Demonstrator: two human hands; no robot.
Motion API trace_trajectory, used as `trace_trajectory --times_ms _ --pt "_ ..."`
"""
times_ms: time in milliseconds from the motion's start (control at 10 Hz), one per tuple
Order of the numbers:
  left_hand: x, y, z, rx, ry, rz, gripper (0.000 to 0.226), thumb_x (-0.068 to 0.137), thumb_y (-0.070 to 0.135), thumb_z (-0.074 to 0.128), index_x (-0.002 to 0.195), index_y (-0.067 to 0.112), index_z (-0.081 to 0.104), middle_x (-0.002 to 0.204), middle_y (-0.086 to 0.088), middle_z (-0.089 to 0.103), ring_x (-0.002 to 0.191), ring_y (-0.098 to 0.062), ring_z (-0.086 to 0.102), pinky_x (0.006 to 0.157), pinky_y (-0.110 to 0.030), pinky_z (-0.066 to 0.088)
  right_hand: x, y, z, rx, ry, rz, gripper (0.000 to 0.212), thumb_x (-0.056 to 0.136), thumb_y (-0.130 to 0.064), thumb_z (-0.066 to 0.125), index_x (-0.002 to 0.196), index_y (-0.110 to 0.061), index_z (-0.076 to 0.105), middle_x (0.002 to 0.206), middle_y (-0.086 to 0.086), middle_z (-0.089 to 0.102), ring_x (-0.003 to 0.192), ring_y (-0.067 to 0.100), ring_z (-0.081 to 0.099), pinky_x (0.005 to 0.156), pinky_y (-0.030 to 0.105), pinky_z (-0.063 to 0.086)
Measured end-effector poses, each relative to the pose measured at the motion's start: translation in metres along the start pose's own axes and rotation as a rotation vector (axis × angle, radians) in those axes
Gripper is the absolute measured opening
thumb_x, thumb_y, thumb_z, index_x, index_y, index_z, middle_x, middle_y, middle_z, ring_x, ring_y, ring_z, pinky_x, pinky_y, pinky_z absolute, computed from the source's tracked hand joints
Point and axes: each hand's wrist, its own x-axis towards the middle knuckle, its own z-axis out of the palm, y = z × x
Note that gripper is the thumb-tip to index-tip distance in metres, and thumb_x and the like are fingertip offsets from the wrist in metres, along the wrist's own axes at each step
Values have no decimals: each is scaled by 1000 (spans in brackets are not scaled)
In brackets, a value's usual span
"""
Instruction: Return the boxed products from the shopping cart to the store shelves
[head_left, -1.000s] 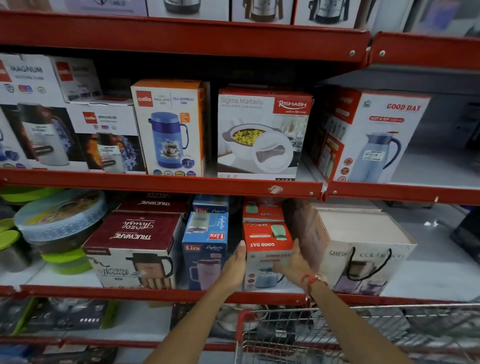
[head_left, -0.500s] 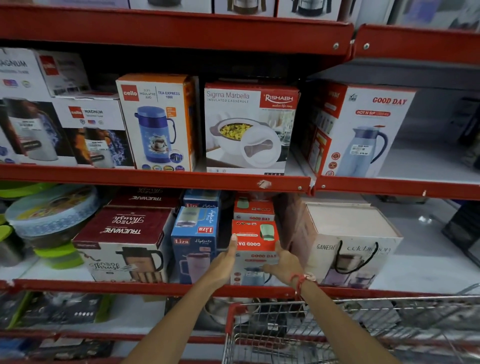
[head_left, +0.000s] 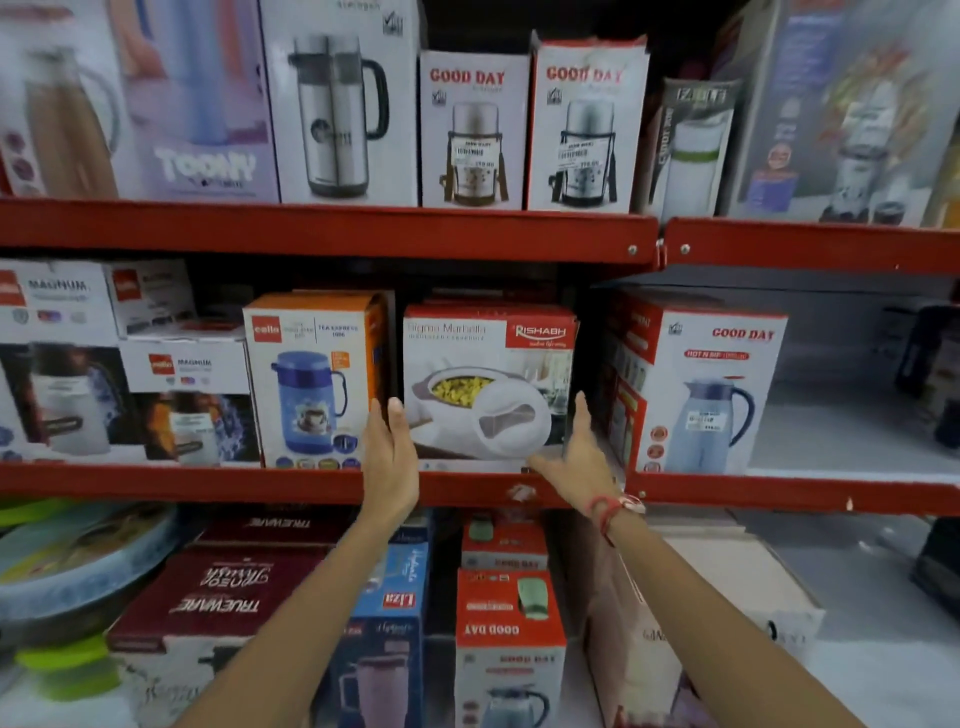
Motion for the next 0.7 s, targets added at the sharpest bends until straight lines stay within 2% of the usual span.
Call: trace_trajectory --times_ms 100,200,300,400,500,600,700 --pt "17 -1 7 83 -143 -127 93 70 71 7 149 23 -1 160 -2 5 147 -22 6 118 -38 6 13 1 7 0 -105 51 118 78 -21 69 138 -37 -32 139 21 49 118 36 55 93 36 45" --pt "16 -10 5 269 -215 -98 100 66 80 -2 149 25 13 158 -5 17 146 -26 11 117 -45 9 13 3 11 -71 -68 33 118 76 -19 70 140 -36 -29 140 21 44 117 37 53 95 37 45" --pt "13 -30 -2 323 -181 -44 104 63 89 -5 146 32 22 153 -5 31 143 -22 22 115 -48 18 -1 4 7 -104 -28 5 112 78 -24 68 143 -37 -23 139 22 37 117 38 52 98 39 43" --pt "13 -32 -8 322 -214 -57 97 66 88 -3 145 36 20 156 -2 25 145 -21 18 117 -52 16 -13 10 3 -169 -39 4 112 78 -27 68 143 -37 -22 141 21 33 120 37 50 100 38 42" --pt "4 -20 -9 374 -248 -47 97 68 85 -1 147 31 14 158 -3 16 145 -21 14 116 -48 13 -18 0 0 -190 -9 39 109 77 -34 69 145 -37 -16 142 22 32 123 38 46 102 40 41" --pt "5 15 -11 373 -155 98 86 79 75 7 149 26 2 157 -6 15 143 -25 19 115 -46 20 -8 -25 -11 -218 245 -136 96 80 -39 64 149 -29 -3 143 18 31 126 36 40 105 44 41" --pt "18 71 -21 434 78 455 73 89 61 13 149 21 -1 159 -4 7 147 -20 9 120 -42 13 -9 -47 -43 -158 237 -75 104 56 -80 57 140 -25 33 144 14 39 140 31 29 116 45 28"
